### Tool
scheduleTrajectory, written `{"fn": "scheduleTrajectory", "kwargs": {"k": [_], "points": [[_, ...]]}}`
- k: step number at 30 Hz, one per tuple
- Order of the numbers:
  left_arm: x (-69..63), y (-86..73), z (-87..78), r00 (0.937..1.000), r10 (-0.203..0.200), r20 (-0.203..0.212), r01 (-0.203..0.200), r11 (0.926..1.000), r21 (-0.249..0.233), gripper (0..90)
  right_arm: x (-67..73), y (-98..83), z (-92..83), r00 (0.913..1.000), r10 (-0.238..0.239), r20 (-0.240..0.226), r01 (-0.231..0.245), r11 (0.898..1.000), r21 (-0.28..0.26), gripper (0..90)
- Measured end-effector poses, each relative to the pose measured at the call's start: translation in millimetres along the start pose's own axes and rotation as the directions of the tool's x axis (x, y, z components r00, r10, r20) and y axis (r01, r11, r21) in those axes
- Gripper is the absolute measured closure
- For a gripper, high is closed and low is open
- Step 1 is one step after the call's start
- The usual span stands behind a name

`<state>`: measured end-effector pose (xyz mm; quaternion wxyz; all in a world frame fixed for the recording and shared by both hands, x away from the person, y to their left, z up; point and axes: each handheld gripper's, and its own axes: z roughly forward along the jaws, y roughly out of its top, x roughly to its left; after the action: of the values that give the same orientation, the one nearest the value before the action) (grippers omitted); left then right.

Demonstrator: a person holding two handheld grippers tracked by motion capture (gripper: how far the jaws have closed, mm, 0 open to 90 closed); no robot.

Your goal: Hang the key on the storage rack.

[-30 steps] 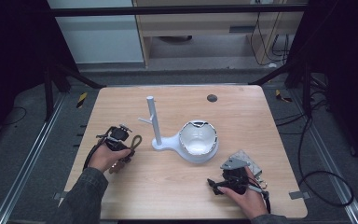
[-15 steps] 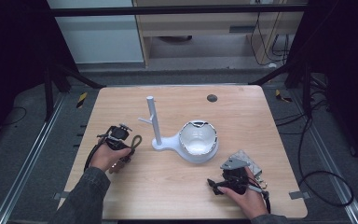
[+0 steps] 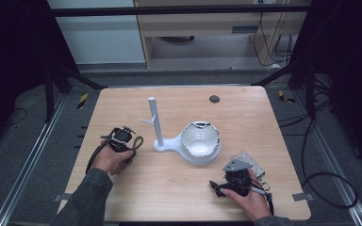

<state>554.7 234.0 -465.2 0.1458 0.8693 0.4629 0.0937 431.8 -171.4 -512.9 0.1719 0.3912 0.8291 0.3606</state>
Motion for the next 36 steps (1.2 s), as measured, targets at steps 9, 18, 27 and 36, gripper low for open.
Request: {"fn": "scheduleTrajectory", "kwargs": {"k": [9, 18, 27, 36], "points": [[3.3, -6.8, -9.2, 1.0000, 0.000, 0.003, 0.000, 0.9992, -0.041, 66.0, 0.1, -0.1, -0.2, 1.0000, -0.001, -0.001, 0.001, 1.000, 0.000, 5.4], [6.9, -38.1, -45.6, 0.9999, 0.004, 0.014, -0.001, 0.9696, -0.245, 66.2, 0.0, -0.1, -0.1, 1.0000, -0.001, -0.002, 0.001, 1.000, 0.000, 5.4], [-2.2, -61.7, -70.2, 0.9998, 0.021, 0.006, -0.017, 0.9187, -0.395, 66.3, -0.3, -0.1, 0.3, 1.0000, 0.000, -0.002, 0.000, 1.000, 0.000, 4.6], [-24.1, -69.1, -90.0, 0.9993, 0.037, 0.006, -0.029, 0.8503, -0.525, 66.3, -1.6, 2.4, 3.1, 1.0000, 0.006, 0.002, -0.006, 1.000, 0.014, 0.7]]}}
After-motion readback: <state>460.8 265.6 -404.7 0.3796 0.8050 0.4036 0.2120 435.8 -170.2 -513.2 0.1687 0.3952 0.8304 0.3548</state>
